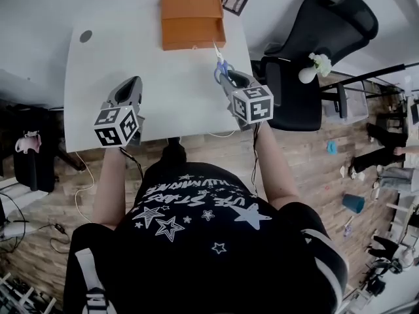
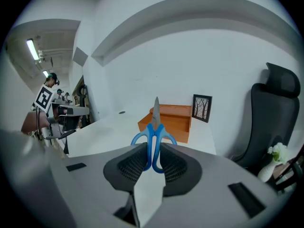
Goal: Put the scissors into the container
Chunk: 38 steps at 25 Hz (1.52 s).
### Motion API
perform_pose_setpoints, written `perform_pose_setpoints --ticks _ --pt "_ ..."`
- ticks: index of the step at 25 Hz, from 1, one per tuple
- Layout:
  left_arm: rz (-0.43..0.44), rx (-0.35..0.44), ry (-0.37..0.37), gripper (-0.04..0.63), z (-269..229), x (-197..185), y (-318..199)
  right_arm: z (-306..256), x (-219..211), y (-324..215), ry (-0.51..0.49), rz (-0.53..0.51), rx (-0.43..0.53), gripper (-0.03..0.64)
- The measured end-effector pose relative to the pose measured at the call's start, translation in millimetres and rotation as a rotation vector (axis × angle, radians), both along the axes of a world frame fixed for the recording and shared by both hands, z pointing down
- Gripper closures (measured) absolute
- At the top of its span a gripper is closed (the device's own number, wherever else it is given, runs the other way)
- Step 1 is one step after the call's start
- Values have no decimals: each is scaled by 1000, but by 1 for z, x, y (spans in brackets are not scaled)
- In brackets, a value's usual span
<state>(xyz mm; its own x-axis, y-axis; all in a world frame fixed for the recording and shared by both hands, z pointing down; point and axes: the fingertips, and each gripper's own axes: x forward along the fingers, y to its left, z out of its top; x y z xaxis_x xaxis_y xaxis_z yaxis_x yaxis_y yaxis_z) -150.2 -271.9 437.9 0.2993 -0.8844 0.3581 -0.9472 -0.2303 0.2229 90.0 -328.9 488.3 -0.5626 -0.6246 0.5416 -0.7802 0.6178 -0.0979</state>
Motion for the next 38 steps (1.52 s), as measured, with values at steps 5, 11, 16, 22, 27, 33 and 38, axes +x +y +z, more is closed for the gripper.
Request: perform_pose_setpoints --ticks 5,11,16,22,27,33,38 --pt "-3 17 7 577 -10 -23 -39 -10 -14 -47 93 -32 34 515" --pt "1 20 13 577 -16 -45 -75 -14 -34 -90 238 -139 66 515" --pt "7 13 15 577 -11 -55 -111 -5 -41 -128 402 -253 101 515" --pt "16 -5 0 577 1 -60 -149 13 -49 -170 549 -404 133 515" --pt "19 -29 9 577 13 -71 -169 25 -66 -192 600 -485 122 514" --pt "27 -66 4 577 32 -75 -184 55 -78 -204 657 -600 96 515" --pt "23 -88 16 577 39 -75 -194 75 -86 -214 715 -694 79 515"
